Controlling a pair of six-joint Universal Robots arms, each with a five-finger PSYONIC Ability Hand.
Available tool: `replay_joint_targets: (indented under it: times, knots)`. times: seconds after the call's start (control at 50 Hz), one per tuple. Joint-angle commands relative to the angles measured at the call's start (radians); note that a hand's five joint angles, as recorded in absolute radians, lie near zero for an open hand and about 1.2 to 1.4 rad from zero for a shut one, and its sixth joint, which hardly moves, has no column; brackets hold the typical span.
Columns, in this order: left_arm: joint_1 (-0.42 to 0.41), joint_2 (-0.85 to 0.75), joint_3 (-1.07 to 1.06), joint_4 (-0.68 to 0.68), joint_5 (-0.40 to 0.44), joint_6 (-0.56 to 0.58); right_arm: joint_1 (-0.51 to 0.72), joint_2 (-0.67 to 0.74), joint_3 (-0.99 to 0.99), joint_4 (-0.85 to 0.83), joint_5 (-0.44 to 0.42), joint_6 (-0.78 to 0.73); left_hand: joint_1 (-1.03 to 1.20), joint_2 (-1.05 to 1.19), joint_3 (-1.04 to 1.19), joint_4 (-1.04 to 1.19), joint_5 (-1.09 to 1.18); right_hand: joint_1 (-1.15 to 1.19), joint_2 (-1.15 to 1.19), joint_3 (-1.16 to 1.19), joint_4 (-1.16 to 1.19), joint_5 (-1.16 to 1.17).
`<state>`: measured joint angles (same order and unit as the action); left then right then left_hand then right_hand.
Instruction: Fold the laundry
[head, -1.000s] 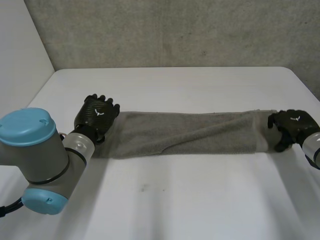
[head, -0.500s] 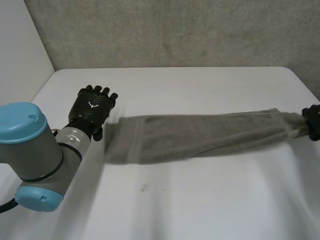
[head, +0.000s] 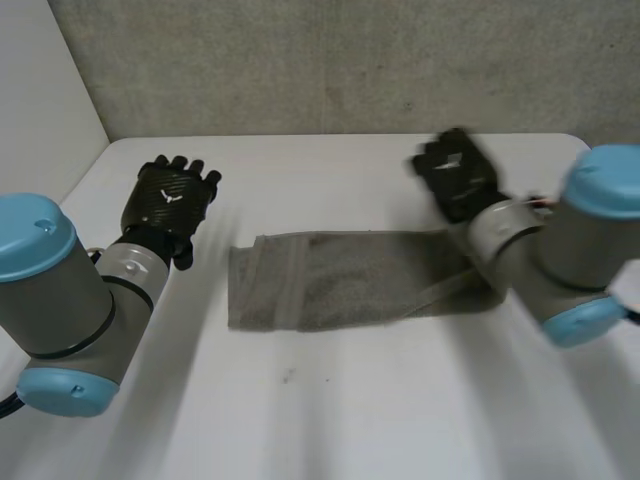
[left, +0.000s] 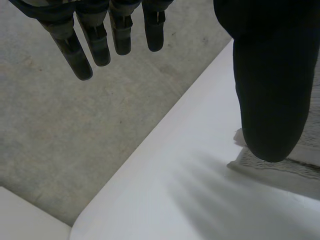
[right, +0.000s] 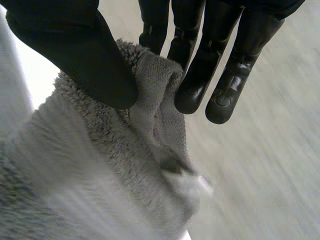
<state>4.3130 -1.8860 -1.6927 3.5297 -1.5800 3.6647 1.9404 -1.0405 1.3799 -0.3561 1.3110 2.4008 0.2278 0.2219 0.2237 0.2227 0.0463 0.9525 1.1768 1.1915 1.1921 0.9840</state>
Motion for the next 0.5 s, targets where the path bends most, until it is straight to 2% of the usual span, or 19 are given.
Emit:
replay_joint_targets:
  times: [0.02,0.14,0.3,0.42,0.44,0.46,0.48,0.5]
  knots:
    - [0.016,0.021,-0.001,0.000,-0.009,-0.002,0.236,0.141,-0.100,-0.006,-0.125,0.001,0.015,0.021,0.019,0.020,0.022,0.444,0.219,0.205,0.204,0.238]
    - [0.037,0.033,-0.004,0.002,-0.012,-0.008,0.371,0.282,-0.212,-0.024,-0.150,0.027,0.015,0.021,0.019,0.020,0.022,0.444,0.219,0.205,0.204,0.238]
    - [0.048,0.033,-0.004,0.002,-0.011,-0.029,0.451,0.439,-0.343,-0.014,-0.145,0.060,0.018,0.024,0.022,0.023,0.025,0.444,0.219,0.205,0.204,0.238]
    - [0.051,0.033,-0.004,0.003,-0.011,-0.031,0.466,0.453,-0.357,-0.011,-0.130,0.061,0.015,0.021,0.019,0.020,0.022,0.444,0.219,0.205,0.204,0.238]
    - [0.051,0.033,-0.004,0.003,-0.011,-0.031,0.468,0.436,-0.349,-0.007,-0.125,0.063,0.015,0.021,0.019,0.020,0.022,0.108,-0.117,-0.131,-0.132,-0.098]
    - [0.050,0.033,-0.002,0.003,-0.009,-0.032,0.466,0.406,-0.335,0.000,-0.118,0.075,0.015,0.021,0.019,0.020,0.022,-0.451,-0.675,-0.690,-0.690,-0.657]
    - [0.047,0.033,-0.002,0.008,-0.009,-0.037,0.466,0.405,-0.335,0.000,-0.118,0.075,0.015,0.021,0.019,0.020,0.022,-0.456,-0.681,-0.695,-0.696,-0.662]
    - [0.047,0.033,-0.002,0.008,-0.009,-0.037,0.460,0.355,-0.316,0.011,-0.107,0.104,0.015,0.021,0.019,0.020,0.022,-0.778,-1.002,-1.017,-1.018,-0.984]
